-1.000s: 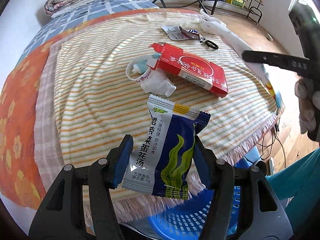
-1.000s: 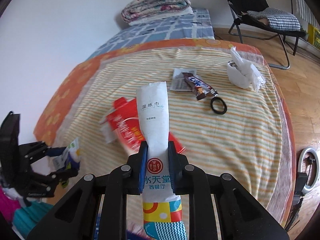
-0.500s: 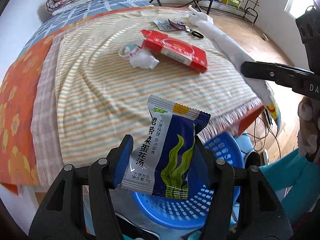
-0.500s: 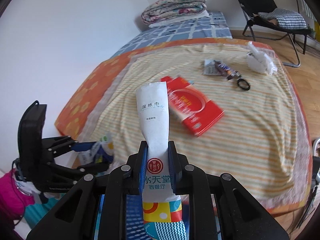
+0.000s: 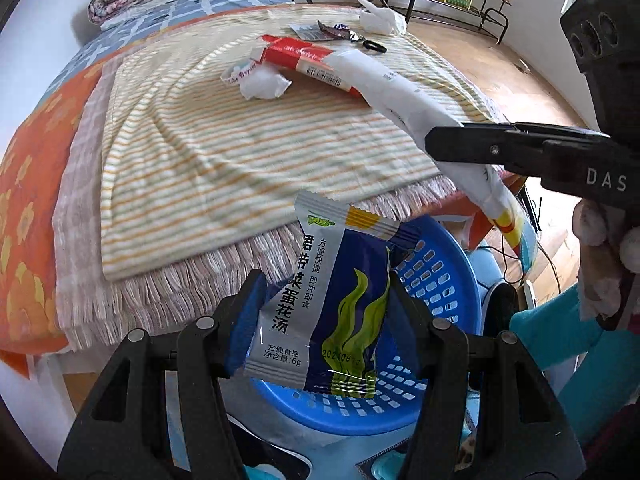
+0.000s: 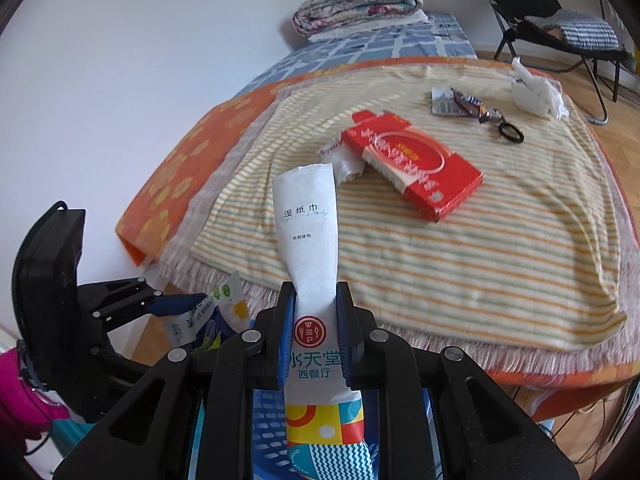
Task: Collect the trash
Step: 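Carry both items over the blue basket and open both tools to drop them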
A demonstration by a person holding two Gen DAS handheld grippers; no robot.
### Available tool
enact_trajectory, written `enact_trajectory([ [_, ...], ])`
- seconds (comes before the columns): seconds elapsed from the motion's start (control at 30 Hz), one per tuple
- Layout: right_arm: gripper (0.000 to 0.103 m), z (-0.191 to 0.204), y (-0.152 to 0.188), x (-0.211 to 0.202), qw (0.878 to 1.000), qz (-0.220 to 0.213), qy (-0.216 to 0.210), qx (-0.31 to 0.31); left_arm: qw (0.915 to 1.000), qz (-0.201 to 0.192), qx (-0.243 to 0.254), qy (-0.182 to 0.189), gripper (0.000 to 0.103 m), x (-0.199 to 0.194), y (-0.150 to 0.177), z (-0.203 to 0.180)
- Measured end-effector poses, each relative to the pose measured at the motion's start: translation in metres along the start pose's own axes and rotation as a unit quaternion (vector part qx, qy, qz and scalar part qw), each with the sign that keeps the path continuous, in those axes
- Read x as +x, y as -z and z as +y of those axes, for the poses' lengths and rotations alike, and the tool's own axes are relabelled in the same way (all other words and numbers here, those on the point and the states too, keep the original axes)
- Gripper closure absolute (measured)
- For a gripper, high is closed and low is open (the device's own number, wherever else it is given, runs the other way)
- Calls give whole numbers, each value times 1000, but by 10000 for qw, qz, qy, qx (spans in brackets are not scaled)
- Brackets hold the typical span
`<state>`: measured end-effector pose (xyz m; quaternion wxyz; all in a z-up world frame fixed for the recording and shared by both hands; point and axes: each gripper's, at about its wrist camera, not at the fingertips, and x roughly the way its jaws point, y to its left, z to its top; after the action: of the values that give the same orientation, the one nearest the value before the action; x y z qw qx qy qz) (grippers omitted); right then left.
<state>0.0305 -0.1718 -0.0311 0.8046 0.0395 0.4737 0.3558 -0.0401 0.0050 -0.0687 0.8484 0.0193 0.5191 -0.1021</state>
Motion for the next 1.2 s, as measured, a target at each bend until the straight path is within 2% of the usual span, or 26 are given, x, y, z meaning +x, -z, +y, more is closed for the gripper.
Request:
enact_trajectory([
  [0.43, 85, 1, 4, 4, 10000, 25, -61, -20, 10000, 40, 70, 12, 42, 5, 5, -4],
  [0.57, 85, 0, 4, 4, 10000, 49, -31, 21, 9999, 35, 142, -53, 32, 6, 4, -7],
  [0.67, 84, -3, 5, 4, 9999, 67, 20, 80, 9999, 49, 130, -47, 32, 6, 4, -6],
  [0.77, 76, -7, 5, 6, 9998, 128, 52, 146, 9999, 55, 103, -70, 32, 7, 4, -4],
  [0.83, 66, -9, 5, 6, 9997, 135, 48, 185, 9999, 50, 74, -68, 32, 6, 4, -2],
  [0.87, 64, -9, 6, 6, 9997, 139, 52, 186, 9999, 43, 61, -71, 32, 5, 4, -1],
  [1.2, 63, -11, 4, 4, 9996, 125, 140, 197, 10000, 4, 11, -92, 32, 3, 2, 2],
])
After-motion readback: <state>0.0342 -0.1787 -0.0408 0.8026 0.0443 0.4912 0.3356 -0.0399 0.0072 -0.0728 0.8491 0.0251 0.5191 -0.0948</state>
